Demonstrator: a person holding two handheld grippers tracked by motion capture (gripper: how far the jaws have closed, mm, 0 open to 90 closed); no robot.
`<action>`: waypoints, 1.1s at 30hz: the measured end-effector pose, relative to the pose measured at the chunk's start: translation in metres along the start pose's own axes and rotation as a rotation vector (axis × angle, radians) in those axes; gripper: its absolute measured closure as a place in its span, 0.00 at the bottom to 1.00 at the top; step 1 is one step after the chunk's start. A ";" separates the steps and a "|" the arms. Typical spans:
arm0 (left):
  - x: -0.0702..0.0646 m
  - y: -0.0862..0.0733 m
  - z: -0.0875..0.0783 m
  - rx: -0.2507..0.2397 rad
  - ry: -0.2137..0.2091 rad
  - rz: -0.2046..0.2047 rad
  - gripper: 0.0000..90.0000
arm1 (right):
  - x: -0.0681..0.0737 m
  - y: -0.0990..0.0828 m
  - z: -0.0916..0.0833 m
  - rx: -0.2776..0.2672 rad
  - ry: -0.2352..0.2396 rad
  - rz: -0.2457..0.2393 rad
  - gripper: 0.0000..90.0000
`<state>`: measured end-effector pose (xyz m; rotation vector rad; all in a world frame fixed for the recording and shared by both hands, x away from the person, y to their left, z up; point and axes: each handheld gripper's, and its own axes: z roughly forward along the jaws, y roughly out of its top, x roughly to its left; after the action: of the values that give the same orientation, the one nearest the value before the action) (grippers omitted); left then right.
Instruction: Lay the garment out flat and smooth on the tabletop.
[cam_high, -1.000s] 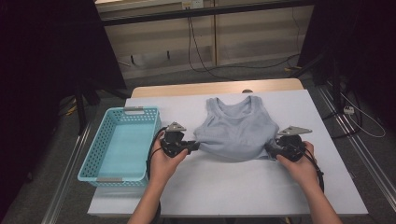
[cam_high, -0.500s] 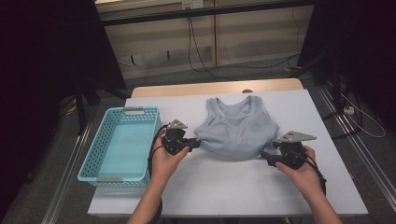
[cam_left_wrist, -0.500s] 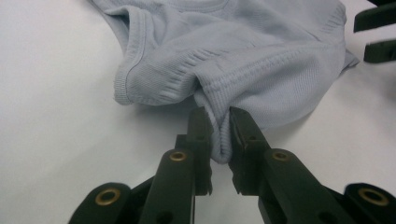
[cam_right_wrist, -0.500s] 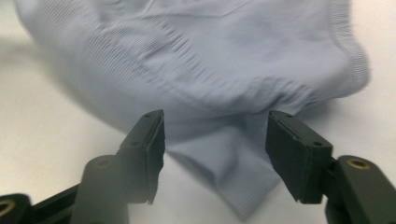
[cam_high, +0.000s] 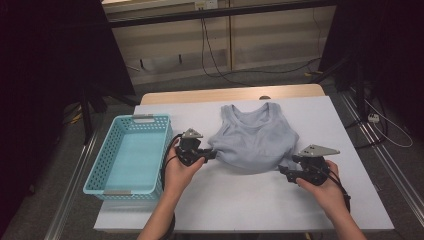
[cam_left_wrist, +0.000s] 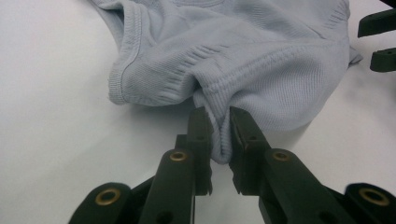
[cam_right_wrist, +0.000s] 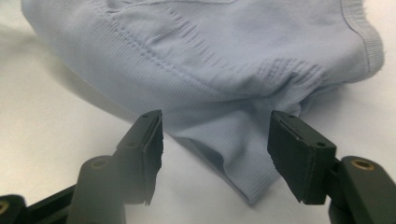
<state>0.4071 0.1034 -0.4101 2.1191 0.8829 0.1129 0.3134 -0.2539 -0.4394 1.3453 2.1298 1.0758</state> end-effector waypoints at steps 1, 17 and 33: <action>0.000 0.000 0.000 0.003 -0.003 0.001 0.89 | 0.001 0.000 0.000 -0.001 -0.002 -0.001 0.41; 0.000 -0.005 -0.003 -0.001 0.001 0.005 0.88 | 0.018 0.003 0.023 0.042 0.031 -0.121 0.53; -0.003 -0.003 -0.004 0.003 -0.017 0.012 0.88 | -0.012 0.001 0.015 0.033 0.013 -0.053 0.99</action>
<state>0.4018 0.1052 -0.4093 2.1254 0.8611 0.0994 0.3288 -0.2582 -0.4487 1.2922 2.1885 1.0358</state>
